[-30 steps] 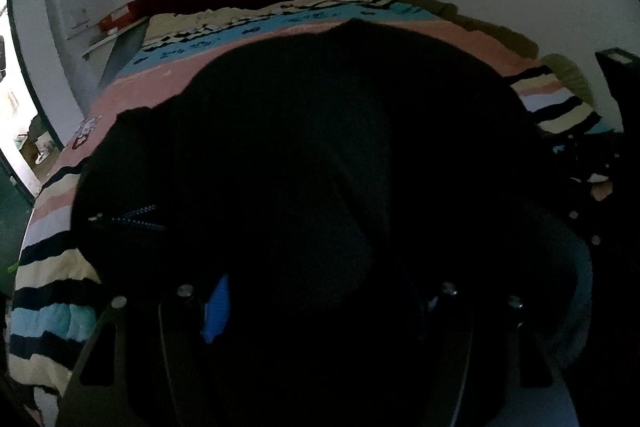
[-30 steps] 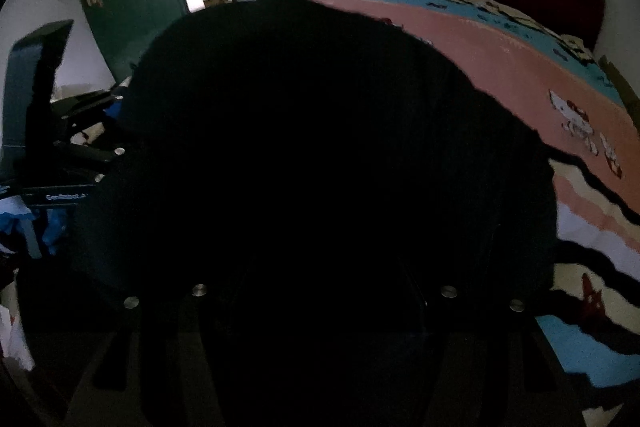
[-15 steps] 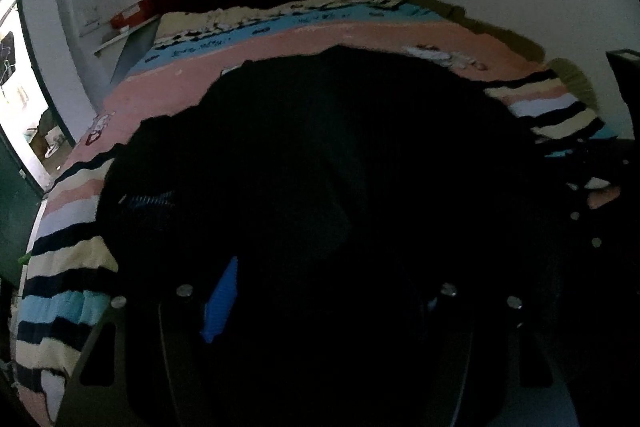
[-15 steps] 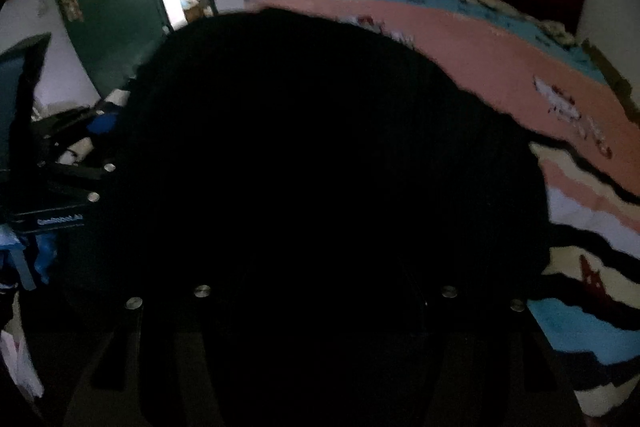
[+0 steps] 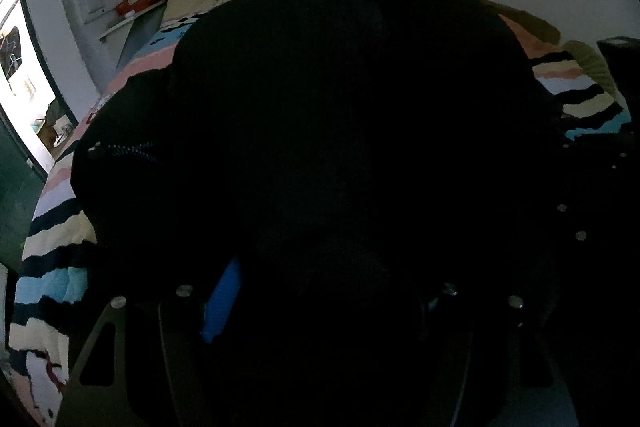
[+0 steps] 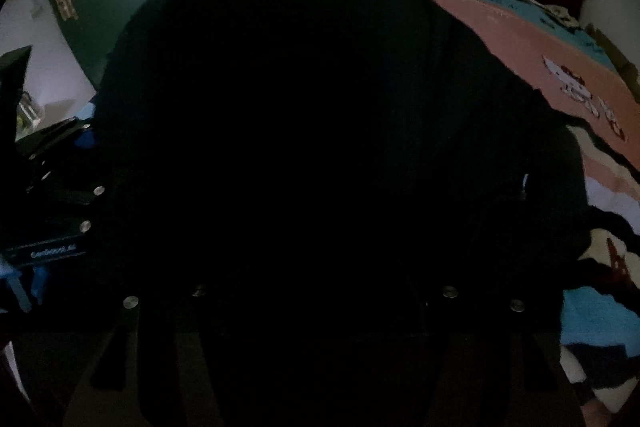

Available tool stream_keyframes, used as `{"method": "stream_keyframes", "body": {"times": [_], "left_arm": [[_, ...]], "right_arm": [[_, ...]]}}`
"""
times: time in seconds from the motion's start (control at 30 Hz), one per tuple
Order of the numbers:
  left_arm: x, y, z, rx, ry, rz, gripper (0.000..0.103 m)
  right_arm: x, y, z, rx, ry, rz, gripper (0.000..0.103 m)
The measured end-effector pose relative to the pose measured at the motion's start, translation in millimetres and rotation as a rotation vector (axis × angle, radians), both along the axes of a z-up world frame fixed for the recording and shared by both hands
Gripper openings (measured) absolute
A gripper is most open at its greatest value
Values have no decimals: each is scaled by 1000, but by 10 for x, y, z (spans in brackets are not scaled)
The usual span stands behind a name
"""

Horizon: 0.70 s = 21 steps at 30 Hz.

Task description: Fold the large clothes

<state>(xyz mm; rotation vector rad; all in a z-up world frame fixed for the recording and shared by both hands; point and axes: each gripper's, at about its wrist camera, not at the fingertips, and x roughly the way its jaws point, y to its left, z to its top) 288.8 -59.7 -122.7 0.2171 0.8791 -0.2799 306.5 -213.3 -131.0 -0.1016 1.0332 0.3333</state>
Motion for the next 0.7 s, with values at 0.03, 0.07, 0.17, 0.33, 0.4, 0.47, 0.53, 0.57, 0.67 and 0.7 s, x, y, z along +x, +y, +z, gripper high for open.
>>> {"method": "stream_keyframes", "body": {"times": [0.03,0.07,0.17,0.33,0.4,0.47,0.53,0.57,0.67,0.7], "left_arm": [[5,-9,-8,4,2,2,69],[-6,-21,-11,13,2,4,69],[-81,-37,31,35,-8,7,69],[-409,-14,275,53,-77,26,68],[-549,9,377,44,-102,33,68],[-707,39,487,36,-125,37,68],[-866,74,577,28,-139,33,68],[-939,86,611,30,-145,34,68],[-1125,186,703,13,-159,45,68],[-1207,210,723,2,-160,52,68]], "right_arm": [[16,5,-8,-7,2,-2,62],[29,18,-14,-19,7,-4,62],[18,66,14,-45,16,-12,62],[-224,68,259,-40,-9,-36,65],[-355,50,365,-39,-33,-38,66],[-484,28,468,-31,-52,-45,69],[-643,-32,580,-19,-70,-59,70],[-706,-57,620,-17,-77,-66,71],[-1024,-137,728,3,-106,-94,71],[-1135,-196,760,13,-113,-106,71]]}}
